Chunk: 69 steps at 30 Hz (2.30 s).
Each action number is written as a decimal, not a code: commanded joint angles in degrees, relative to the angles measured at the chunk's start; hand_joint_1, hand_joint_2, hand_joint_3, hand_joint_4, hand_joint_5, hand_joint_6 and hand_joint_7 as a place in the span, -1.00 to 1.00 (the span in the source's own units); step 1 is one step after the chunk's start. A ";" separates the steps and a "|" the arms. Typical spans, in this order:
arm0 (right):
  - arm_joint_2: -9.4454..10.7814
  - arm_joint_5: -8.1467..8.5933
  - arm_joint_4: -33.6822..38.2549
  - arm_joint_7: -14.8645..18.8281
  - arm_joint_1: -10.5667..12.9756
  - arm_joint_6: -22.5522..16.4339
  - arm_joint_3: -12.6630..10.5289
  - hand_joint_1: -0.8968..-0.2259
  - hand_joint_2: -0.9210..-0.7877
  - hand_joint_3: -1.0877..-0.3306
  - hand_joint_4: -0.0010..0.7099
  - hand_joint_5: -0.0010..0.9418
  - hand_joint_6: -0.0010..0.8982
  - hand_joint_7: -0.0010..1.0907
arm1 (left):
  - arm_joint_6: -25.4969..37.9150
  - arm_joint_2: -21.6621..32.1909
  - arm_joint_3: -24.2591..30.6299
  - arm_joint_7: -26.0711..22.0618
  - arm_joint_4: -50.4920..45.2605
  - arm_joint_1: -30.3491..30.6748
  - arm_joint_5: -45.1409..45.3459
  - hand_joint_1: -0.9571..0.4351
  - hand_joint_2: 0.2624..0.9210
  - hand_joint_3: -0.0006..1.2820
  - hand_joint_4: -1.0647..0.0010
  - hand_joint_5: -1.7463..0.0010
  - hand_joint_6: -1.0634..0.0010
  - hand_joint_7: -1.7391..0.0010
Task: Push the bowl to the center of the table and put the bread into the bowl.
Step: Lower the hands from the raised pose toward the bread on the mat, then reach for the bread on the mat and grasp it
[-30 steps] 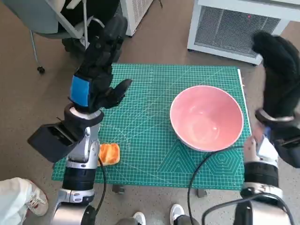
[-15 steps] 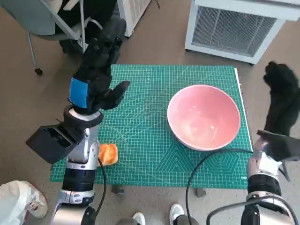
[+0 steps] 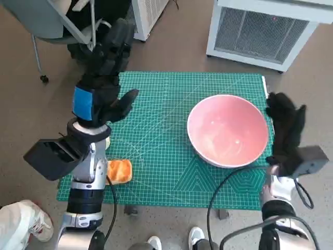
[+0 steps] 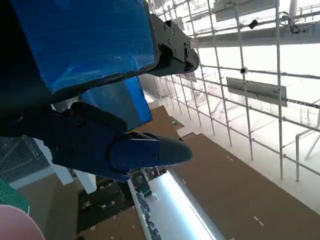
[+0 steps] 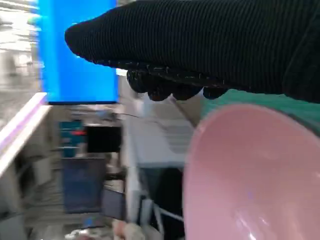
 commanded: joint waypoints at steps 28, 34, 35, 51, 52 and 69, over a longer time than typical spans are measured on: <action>8.71 2.06 3.39 -0.88 -10.86 12.20 -4.19 0.09 -1.00 -0.25 -0.50 -1.00 -0.88 -0.03 | 1.57 1.98 0.88 1.97 -5.56 3.96 2.25 -0.55 1.00 -0.58 0.64 1.00 0.31 1.00; 9.52 1.51 3.73 -1.67 -12.81 13.86 -3.76 0.05 -1.00 -0.20 -0.48 -0.98 -0.83 -0.13 | 1.39 2.53 1.22 1.67 -5.75 4.56 2.00 -0.54 1.00 -0.58 0.65 1.00 0.31 1.00; 9.61 1.67 3.81 -1.76 -13.24 14.49 -3.86 0.05 -1.00 -0.19 -0.48 -0.98 -0.83 -0.14 | 1.36 2.62 1.25 1.77 -5.83 4.72 2.13 -0.54 1.00 -0.58 0.65 1.00 0.31 1.00; 7.27 -1.35 2.25 -2.24 -15.40 12.46 -1.16 -0.02 -1.00 -0.24 -0.39 -0.98 -0.74 -0.17 | 1.50 9.68 3.54 0.95 -14.07 14.64 6.64 -0.58 1.00 -0.48 0.67 1.00 0.34 1.00; 7.13 -1.00 1.73 -1.14 -15.50 11.16 -1.32 -0.02 -1.00 -0.25 -0.40 -0.98 -0.75 -0.17 | 1.55 11.81 3.99 -0.01 -14.87 15.94 7.87 -0.58 1.00 -0.46 0.67 1.00 0.35 1.00; 4.93 2.09 -15.77 16.13 -12.96 -12.10 3.61 -0.01 -1.00 -0.39 -0.31 -0.94 -1.00 0.37 | 25.13 35.33 8.45 -13.33 -39.39 36.84 18.70 -0.52 1.00 -0.72 0.63 0.99 0.33 0.98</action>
